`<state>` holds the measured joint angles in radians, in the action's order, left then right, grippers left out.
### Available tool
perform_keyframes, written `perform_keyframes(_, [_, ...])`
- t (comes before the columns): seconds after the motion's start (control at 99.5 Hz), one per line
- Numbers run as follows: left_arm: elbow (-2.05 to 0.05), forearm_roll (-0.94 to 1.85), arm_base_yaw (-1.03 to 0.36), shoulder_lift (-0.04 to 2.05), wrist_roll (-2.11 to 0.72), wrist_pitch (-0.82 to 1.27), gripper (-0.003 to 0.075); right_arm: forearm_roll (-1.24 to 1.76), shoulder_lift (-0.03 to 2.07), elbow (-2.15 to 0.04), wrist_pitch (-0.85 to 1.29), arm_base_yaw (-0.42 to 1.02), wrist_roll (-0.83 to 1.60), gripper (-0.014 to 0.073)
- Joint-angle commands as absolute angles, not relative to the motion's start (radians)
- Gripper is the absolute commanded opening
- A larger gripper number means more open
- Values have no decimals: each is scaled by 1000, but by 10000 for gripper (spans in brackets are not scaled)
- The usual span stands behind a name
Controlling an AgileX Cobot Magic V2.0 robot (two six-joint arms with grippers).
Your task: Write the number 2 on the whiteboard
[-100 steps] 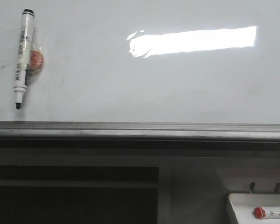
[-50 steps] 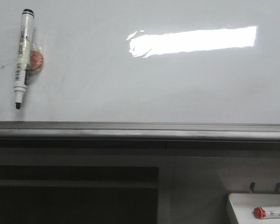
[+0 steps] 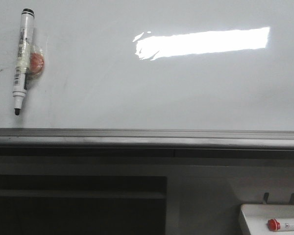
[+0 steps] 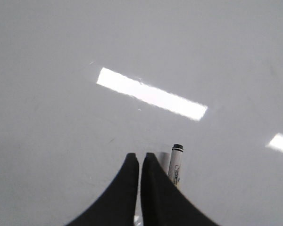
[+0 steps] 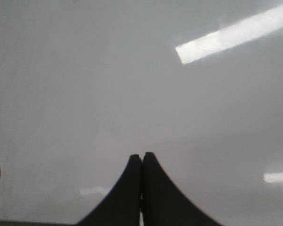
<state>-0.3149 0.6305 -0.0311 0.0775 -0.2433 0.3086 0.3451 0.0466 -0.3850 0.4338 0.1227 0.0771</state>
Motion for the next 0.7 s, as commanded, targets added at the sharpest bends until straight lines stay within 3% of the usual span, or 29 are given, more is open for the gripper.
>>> perform_keyframes(0.0, [-522, 340, -28, 240, -256, 456, -20, 332, 143, -517, 499, 117, 222, -29])
perform_keyframes(0.1, [-696, 222, -28, 418, -256, 589, 6, 332, 247, -606, 537, 117, 246, 97])
perform_keyframes(0.201, [-787, 260, -79, 536, -256, 608, 165, 351, 337, -663, 562, 117, 246, 291])
perform_keyframes(0.271, [-808, 363, -117, 596, -256, 611, 281, 405, 364, -673, 564, 130, 246, 379])
perform_keyframes(0.362, [-808, 497, -169, 659, -266, 650, 340, 463, 365, -673, 584, 151, 246, 400])
perform_keyframes(0.693, [-808, 506, -308, 840, -266, 634, 337, 498, 365, -673, 706, 165, 246, 400])
